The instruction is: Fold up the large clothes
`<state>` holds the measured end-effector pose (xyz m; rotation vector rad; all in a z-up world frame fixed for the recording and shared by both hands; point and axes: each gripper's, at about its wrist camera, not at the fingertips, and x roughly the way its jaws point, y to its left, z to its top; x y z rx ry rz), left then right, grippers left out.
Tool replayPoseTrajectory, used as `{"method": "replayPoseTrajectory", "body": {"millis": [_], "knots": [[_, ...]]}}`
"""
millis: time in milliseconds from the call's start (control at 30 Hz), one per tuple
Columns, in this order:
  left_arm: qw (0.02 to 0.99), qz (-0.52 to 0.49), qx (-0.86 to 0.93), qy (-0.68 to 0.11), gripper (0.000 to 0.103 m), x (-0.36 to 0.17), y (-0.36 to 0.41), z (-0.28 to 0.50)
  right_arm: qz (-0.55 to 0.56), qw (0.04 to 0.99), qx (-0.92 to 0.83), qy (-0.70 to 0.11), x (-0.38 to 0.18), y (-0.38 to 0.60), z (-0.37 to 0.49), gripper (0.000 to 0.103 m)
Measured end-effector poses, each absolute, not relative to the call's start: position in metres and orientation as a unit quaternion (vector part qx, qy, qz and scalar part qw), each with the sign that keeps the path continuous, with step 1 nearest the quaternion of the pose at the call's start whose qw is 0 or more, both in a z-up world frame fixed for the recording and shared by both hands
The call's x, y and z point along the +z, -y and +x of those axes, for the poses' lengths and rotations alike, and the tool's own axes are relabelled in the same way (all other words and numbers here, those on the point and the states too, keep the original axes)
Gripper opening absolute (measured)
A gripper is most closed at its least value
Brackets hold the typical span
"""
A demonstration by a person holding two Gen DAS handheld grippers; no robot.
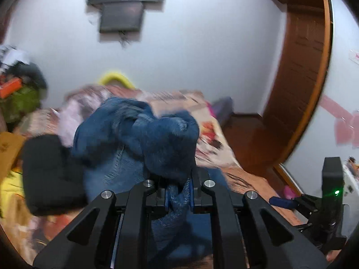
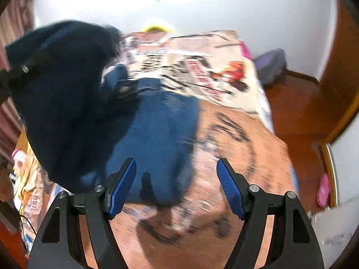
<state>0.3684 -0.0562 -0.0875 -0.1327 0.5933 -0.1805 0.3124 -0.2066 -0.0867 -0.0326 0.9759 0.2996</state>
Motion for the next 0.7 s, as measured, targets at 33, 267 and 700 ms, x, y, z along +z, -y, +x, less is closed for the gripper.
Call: {"method": "replayPoseTrajectory", "body": {"millis": [33, 267, 700], "knots": [[0.943, -0.07, -0.103, -0.309, 0.011, -0.096, 0.066, 0.375, -0.011, 0.872, 0.134, -0.47, -0.088, 0.215, 0.311, 0.071], [0.903, -0.003, -0.138, -0.406, 0.013, -0.161, 0.121, 0.381, 0.003, 0.87, 0.106, -0.481, -0.089, 0.257, 0.299, 0.071], [0.906, 0.037, -0.164, -0.389, 0.042, -0.125, 0.104, 0.344, 0.006, 0.88, 0.122, -0.459, -0.069, 0.26, 0.288, 0.071]]}}
